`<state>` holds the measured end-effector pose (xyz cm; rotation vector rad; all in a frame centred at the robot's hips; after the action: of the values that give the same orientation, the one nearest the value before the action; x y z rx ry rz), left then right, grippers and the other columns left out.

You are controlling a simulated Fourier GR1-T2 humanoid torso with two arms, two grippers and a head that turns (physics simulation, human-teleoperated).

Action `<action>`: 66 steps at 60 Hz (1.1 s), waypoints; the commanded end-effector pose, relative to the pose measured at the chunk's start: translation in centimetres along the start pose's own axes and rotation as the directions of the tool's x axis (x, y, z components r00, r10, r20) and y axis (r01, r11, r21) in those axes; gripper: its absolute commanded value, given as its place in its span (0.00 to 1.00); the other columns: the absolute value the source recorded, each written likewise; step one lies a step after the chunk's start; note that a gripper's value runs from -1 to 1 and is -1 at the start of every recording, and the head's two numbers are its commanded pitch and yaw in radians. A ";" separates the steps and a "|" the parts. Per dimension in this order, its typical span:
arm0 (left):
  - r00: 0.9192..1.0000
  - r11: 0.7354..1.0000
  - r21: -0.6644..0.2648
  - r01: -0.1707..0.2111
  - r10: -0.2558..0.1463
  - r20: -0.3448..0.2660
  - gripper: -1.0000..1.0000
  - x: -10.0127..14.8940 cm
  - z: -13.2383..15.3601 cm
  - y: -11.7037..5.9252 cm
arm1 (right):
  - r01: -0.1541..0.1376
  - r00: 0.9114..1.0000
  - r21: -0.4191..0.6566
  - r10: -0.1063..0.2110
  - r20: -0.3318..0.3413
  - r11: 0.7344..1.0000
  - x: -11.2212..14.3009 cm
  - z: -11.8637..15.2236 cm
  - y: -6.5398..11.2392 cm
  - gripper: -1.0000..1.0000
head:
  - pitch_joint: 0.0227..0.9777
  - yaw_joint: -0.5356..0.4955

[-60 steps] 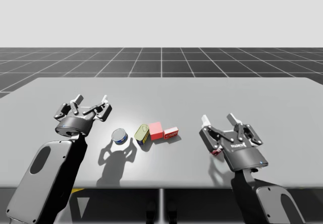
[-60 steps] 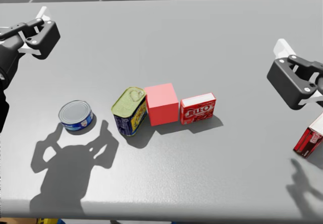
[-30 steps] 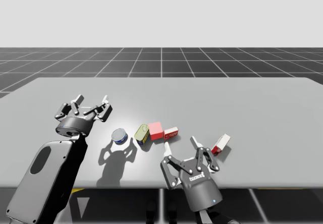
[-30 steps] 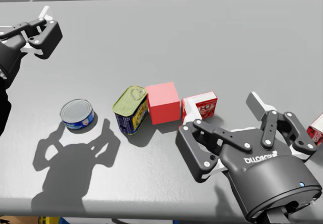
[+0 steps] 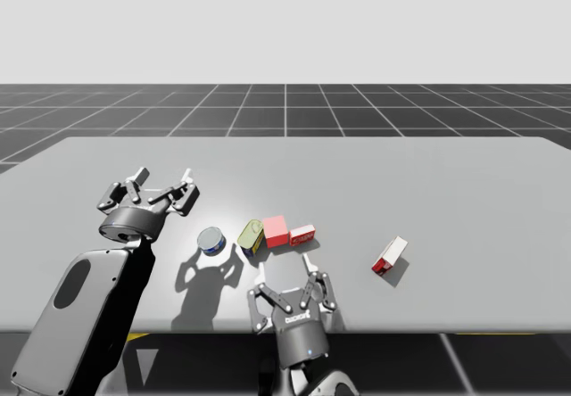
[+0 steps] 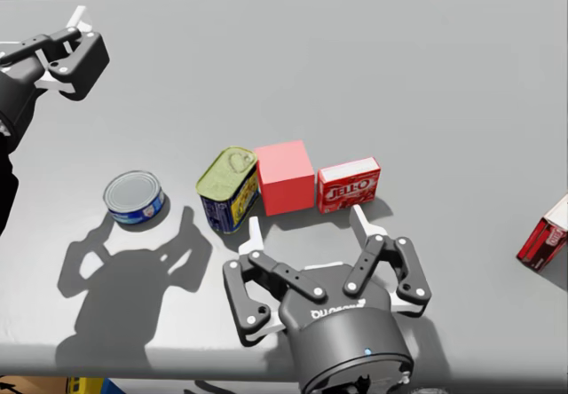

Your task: Find the red cube and pick it up.

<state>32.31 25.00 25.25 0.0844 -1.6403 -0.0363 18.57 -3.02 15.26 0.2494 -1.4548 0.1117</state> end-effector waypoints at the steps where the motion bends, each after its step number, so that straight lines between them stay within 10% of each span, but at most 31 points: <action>1: 1.000 1.000 -0.003 0.000 0.000 0.001 0.00 0.0 0.1 -0.1 | -0.021 0.999 -0.024 0.020 -0.028 0.999 -1.3 -1.3 0.6 0.00 | 0.86 0.56; 66: 1.000 1.000 -0.002 -0.009 0.009 0.005 0.00 0.2 0.1 0.0 | -0.101 0.971 -0.094 0.077 -0.224 0.991 -2.3 -9.1 0.4 0.00 | 0.85 0.56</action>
<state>32.16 24.99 25.42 0.0760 -1.6448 -0.0327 26.11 -0.12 12.68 0.0991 -1.2707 0.1344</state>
